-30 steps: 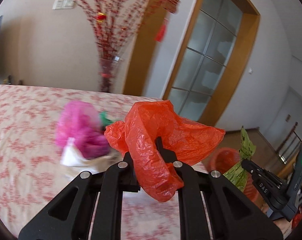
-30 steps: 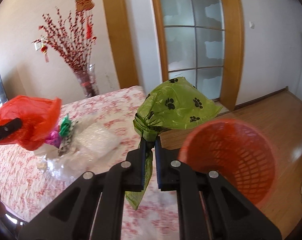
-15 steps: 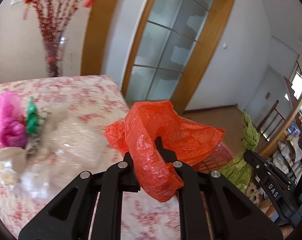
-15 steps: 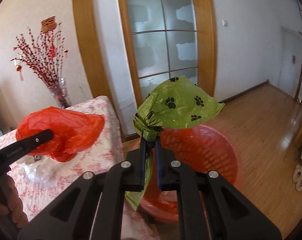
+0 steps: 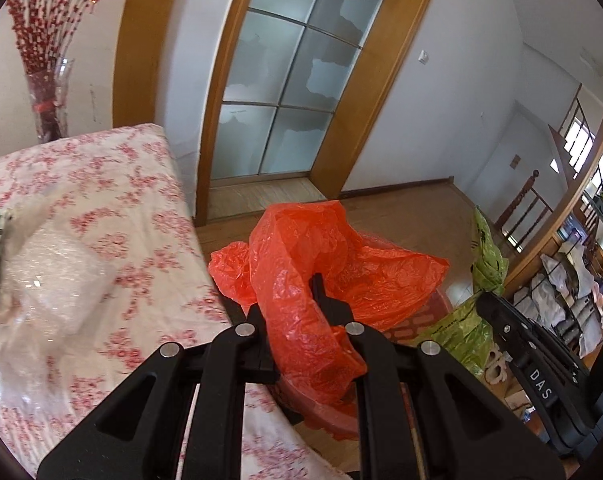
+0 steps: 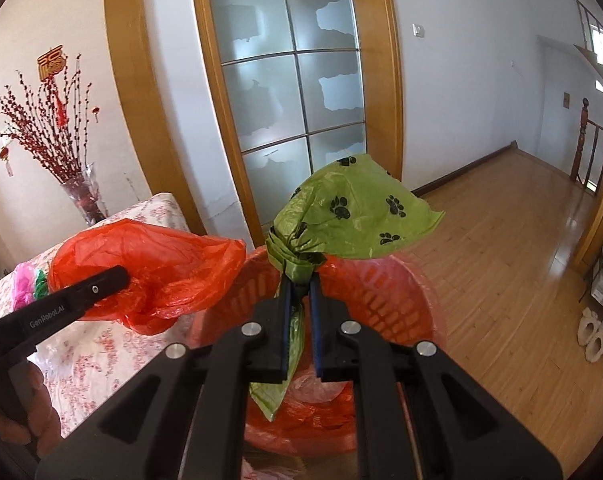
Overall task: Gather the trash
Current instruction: 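Carry both bags over the wastebasket and open both grippers to drop them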
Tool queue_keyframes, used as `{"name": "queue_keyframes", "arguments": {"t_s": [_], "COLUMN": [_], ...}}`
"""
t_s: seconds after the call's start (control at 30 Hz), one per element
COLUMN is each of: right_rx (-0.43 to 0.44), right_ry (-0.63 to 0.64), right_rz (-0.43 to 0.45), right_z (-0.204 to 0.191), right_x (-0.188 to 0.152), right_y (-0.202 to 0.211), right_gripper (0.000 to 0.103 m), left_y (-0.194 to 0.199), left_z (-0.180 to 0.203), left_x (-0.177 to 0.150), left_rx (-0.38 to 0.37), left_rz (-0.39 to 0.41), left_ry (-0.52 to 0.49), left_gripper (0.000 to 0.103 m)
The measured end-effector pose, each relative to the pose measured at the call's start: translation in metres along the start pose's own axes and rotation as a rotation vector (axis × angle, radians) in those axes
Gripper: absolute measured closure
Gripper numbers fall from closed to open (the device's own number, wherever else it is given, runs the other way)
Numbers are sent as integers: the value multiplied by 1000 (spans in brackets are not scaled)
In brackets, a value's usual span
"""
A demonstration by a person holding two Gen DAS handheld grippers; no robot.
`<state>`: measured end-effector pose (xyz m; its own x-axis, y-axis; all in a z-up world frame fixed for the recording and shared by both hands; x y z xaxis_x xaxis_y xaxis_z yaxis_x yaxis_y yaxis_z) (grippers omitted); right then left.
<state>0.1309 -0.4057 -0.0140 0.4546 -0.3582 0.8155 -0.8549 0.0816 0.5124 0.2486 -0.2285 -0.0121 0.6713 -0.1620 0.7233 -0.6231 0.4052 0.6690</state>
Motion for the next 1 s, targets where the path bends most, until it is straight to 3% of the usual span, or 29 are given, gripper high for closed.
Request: {"name": "queue_keyframes", "arguments": {"t_s": [0.47,0.57,0.7,1.0], "right_rx": [-34,-34,-34,-54], "right_ry": [-5,-6,6,-1], "right_rz": [-10,-21,-31,-43], "right_z": [27,30,29,33], "right_x": [3,-1,-6,-13], "right_y": [-15,-19,-23,-24], "right_gripper": [92,89,70,65], "left_y": [-34,-38,-40,-39], "left_z": [42,44,42,20], "left_x": [-11,-13,-17,-17], "left_rx": [-60,-61,-43,-36], "left_rz": [-83,-101,-109,-111], "left_ry": [-51,-50,-53,-6], "left_gripper": [90,84,64,56]}}
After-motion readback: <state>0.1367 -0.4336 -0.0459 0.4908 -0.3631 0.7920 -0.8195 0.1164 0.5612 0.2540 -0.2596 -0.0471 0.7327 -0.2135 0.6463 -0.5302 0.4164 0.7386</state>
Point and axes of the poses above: each gripper's, at about its wrist camera, not at the fingertips, and y roughly against the way its jaws point, z to its right, x to its top, the point moved 4 cm from there along -y, roughly the way its jaws point, and after that the axes turned 12 degrees about x, right-handed, at the moved point
